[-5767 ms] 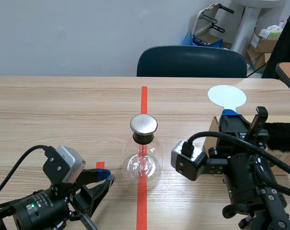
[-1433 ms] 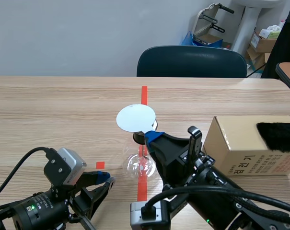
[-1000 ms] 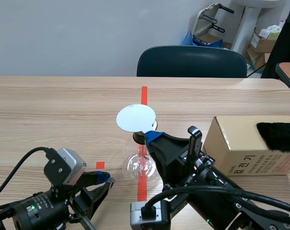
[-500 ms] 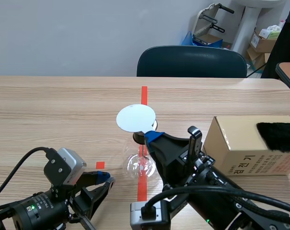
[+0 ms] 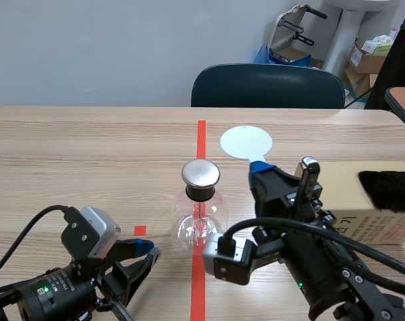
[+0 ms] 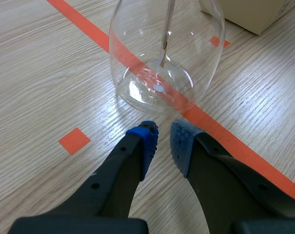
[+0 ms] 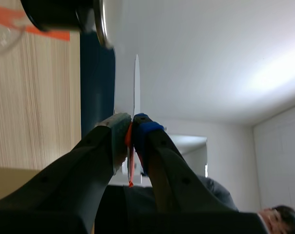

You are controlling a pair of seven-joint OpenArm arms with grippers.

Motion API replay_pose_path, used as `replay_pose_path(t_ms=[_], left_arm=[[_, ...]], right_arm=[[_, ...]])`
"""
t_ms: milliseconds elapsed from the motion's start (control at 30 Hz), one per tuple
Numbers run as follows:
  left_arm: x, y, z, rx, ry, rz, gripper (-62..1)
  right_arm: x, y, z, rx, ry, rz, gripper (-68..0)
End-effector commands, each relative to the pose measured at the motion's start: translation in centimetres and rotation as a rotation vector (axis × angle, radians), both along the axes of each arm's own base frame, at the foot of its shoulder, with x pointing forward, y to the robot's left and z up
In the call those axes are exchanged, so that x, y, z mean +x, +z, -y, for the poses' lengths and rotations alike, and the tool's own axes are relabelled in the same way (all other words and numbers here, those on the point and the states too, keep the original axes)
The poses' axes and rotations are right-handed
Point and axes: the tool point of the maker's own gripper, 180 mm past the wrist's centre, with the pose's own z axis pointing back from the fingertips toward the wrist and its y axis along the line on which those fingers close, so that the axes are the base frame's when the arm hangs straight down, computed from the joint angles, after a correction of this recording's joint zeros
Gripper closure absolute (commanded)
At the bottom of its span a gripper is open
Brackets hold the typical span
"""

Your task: Do the electroscope experiment

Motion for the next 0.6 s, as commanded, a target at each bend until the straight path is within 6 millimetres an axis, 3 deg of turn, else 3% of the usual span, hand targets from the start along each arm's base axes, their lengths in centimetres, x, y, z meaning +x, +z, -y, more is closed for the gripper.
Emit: replay_pose_path(t_ms=[0,267,567], left_arm=[[0.2,1.1,0.8,-0.04,-0.006,0.024,-11.6],[0.2,1.1,0.8,-0.04,-0.006,0.024,-11.6],[0.2,1.1,0.8,-0.04,-0.006,0.024,-11.6]], right_arm=[[0.7,0.7,1.0,-0.006,-0.043,0.032,-1.0],[1.6,1.1,5.4,0.007,-0.294,0.052,-1.0],[1.7,1.3,7.9,0.014,-0.433,0.062,-1.0]])
